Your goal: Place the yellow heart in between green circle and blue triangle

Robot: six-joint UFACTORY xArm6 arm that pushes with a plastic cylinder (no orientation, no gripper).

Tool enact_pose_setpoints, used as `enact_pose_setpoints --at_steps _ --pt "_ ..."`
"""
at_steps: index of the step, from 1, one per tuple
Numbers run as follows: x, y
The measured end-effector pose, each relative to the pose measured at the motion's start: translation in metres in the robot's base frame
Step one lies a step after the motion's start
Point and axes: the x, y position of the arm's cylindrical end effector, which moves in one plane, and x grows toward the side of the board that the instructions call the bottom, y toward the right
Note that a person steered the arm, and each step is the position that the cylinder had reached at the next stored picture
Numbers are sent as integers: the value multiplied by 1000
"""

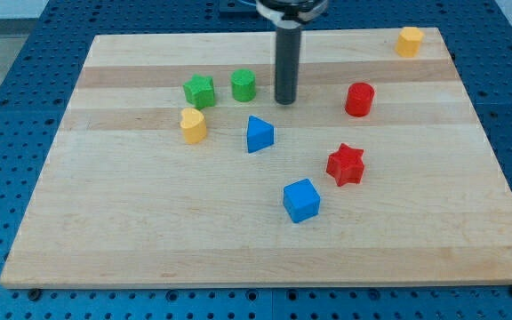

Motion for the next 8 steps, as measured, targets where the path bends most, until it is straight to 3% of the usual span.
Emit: enact_pose_setpoints --at_steps 4,6,8 --pt "13 -148" --pt "69 -151" --pt "61 -135"
